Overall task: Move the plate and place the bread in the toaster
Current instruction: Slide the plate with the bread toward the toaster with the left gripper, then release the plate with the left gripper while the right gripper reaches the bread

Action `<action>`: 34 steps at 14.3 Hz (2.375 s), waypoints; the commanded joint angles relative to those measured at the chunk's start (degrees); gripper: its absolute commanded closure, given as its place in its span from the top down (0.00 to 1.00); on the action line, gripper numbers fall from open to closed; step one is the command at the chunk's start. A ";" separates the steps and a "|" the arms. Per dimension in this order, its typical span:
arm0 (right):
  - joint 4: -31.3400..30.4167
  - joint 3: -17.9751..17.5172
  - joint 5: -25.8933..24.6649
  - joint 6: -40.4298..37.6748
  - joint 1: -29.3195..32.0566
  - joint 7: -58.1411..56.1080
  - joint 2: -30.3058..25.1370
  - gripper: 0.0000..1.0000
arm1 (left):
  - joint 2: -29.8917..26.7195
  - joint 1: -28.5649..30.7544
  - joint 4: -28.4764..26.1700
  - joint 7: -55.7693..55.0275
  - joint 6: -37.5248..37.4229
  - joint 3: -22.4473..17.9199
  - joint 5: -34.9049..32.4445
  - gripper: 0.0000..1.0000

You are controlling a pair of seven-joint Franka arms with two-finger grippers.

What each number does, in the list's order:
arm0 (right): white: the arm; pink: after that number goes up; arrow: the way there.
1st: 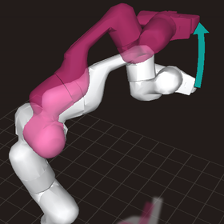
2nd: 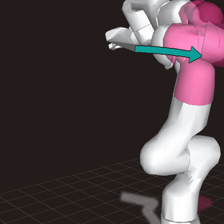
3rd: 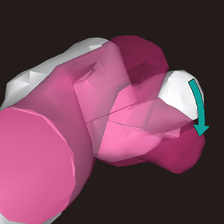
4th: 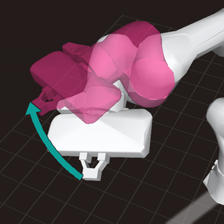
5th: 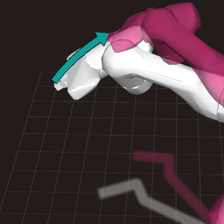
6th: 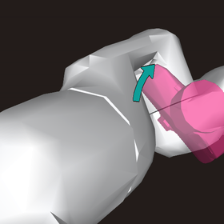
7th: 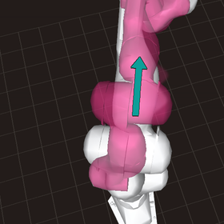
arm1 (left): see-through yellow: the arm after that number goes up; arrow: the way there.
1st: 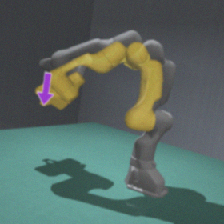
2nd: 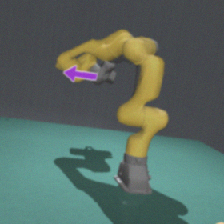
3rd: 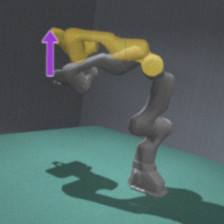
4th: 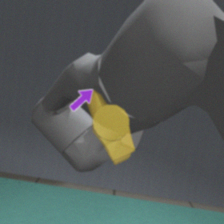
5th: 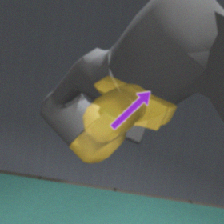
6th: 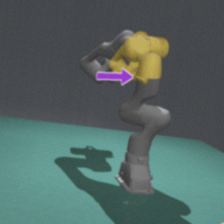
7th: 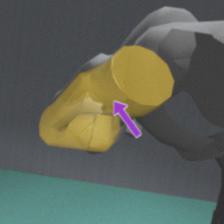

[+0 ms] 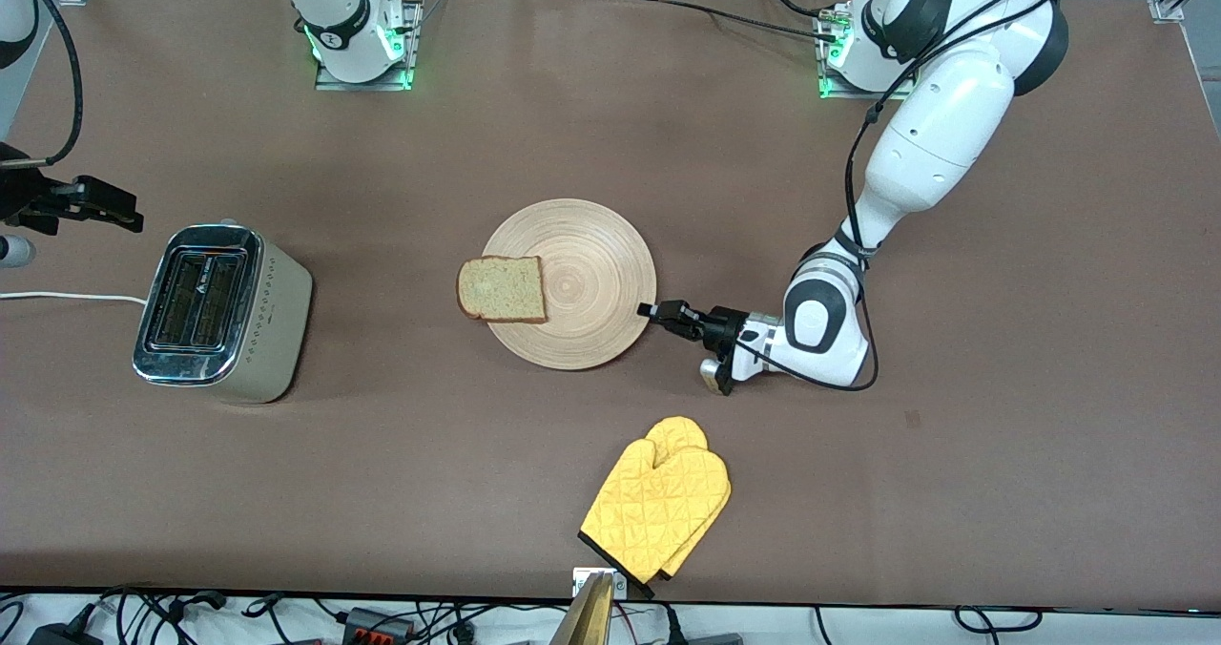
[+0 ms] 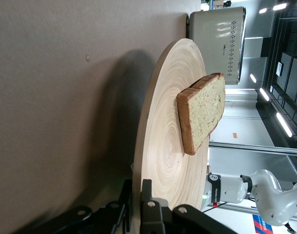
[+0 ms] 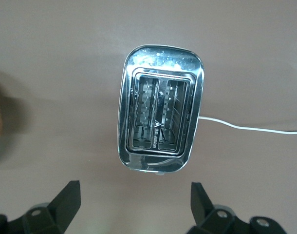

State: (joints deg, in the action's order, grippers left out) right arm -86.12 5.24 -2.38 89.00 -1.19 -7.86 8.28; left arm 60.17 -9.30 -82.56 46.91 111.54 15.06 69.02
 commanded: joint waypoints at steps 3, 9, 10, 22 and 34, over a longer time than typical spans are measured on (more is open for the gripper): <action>0.07 0.12 0.53 -2.07 0.05 -0.05 0.06 1.00 | -0.06 -1.24 0.74 0.72 -0.98 -0.30 1.38 0.04; 0.07 0.03 0.00 -2.96 -0.21 -0.13 1.65 1.00 | -0.06 -1.25 0.65 -0.24 -0.89 -0.74 -0.47 0.22; 0.07 0.03 0.00 -2.95 -0.21 -0.13 1.65 1.00 | -0.06 -1.16 0.65 -0.24 -0.98 -0.82 -0.56 0.26; -0.01 -0.05 3.06 -4.01 -3.29 0.30 3.04 1.00 | -2.17 6.91 5.46 -0.24 -9.21 -2.84 -14.93 1.00; -12.92 0.03 21.63 13.90 -9.95 15.67 7.01 1.00 | -11.90 17.65 20.78 -18.23 -38.49 -2.85 -45.97 1.00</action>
State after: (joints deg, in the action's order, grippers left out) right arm -94.13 4.95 18.30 98.84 -7.74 3.46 17.66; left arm 52.62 8.59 -61.05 33.67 75.35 12.18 28.21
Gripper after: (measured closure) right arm 0.000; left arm 0.000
